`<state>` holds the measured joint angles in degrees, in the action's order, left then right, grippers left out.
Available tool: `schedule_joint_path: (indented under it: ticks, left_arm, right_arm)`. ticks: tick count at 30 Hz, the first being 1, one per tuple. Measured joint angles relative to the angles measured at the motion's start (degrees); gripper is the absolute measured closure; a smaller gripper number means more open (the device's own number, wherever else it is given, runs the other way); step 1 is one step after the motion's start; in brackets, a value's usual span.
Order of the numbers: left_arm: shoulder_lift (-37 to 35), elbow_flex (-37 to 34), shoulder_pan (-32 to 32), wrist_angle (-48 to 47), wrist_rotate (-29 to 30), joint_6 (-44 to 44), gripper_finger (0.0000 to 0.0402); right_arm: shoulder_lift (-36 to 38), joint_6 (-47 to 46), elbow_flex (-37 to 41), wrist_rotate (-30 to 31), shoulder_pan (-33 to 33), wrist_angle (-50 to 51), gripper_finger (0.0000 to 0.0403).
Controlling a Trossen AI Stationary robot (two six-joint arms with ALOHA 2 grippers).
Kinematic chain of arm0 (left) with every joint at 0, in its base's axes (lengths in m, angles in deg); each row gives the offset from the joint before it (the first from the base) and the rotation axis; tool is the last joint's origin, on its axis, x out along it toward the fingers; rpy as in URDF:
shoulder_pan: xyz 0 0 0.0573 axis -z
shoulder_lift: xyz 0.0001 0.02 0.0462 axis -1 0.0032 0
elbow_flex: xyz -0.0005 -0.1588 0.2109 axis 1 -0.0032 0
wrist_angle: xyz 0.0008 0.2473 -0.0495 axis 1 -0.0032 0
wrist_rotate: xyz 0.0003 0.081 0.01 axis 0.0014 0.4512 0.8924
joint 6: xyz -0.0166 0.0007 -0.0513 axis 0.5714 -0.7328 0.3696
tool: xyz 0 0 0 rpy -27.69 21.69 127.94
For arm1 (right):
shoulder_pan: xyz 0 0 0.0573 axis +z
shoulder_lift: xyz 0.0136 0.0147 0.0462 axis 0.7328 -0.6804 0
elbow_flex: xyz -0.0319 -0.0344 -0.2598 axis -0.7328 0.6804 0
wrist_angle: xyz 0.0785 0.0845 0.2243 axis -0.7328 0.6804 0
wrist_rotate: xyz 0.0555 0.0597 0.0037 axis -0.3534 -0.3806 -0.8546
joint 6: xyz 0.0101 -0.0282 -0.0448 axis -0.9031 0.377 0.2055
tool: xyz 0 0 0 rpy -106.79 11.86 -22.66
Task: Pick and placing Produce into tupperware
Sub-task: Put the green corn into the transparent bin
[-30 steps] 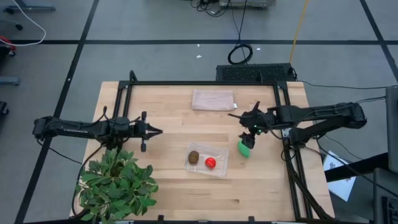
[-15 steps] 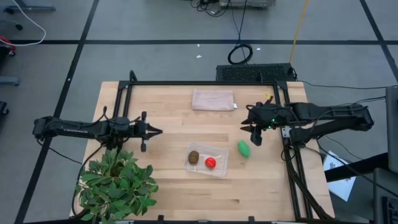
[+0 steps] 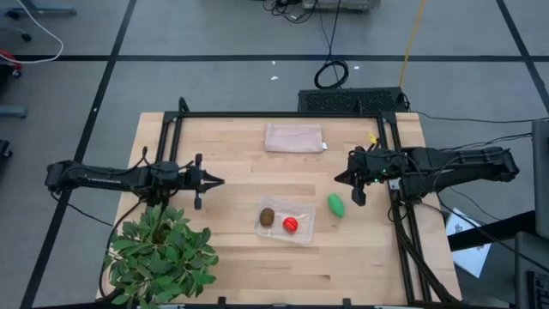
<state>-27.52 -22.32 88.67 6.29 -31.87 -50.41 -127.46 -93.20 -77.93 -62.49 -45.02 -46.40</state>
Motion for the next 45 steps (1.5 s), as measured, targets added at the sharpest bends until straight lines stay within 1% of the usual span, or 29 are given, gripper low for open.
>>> schedule_joint_path:
  ticks: [4, 14, 28, 34, 36, 38, 42, 45]
  left_arm:
    - [-0.01, 0.0, 0.0, 0.02, 0.0, -0.02, 0.0373]
    - [-0.01, 0.0, 0.0, 0.02, 0.0, -0.03, 0.0373]
    - [0.0, 0.0, 0.0, 0.02, 0.0, -0.04, 0.0373]
    - [-0.01, 0.0, 0.0, 0.0, 0.0, -0.18, 0.0373]
    - [-0.02, 0.0, 0.0, 0.0, 0.0, -0.44, 0.0373]
    - [-0.02, 0.0, 0.0, -0.02, 0.0, -0.44, 0.0373]
    - [-0.01, 0.0, 0.0, -0.02, 0.0, -0.44, 0.0373]
    - [-0.02, 0.0, 0.0, -0.04, 0.0, -0.39, 0.0373]
  right_arm:
    - [-0.1, -0.73, 0.04, -1.46, 0.0, 0.09, 0.0401]
    - [-2.71, -1.54, 0.06, -1.5, 0.0, 0.15, 0.0401]
    - [-2.24, 0.18, 0.06, -1.5, 0.0, -0.28, 0.0401]
    - [-3.15, -3.92, 0.06, -1.6, 0.0, 1.1, 0.0397]
    - [-4.45, -4.96, 0.06, -2.9, 0.0, 2.02, 0.0382]
    - [-6.16, -7.04, 0.06, -3.08, 0.0, 2.71, 0.0356]
    - [-9.89, -10.02, 0.06, -3.46, -0.02, 3.08, 0.0276]
    - [-12.03, -12.59, 0.06, -5.53, -0.37, 3.18, 0.0208]
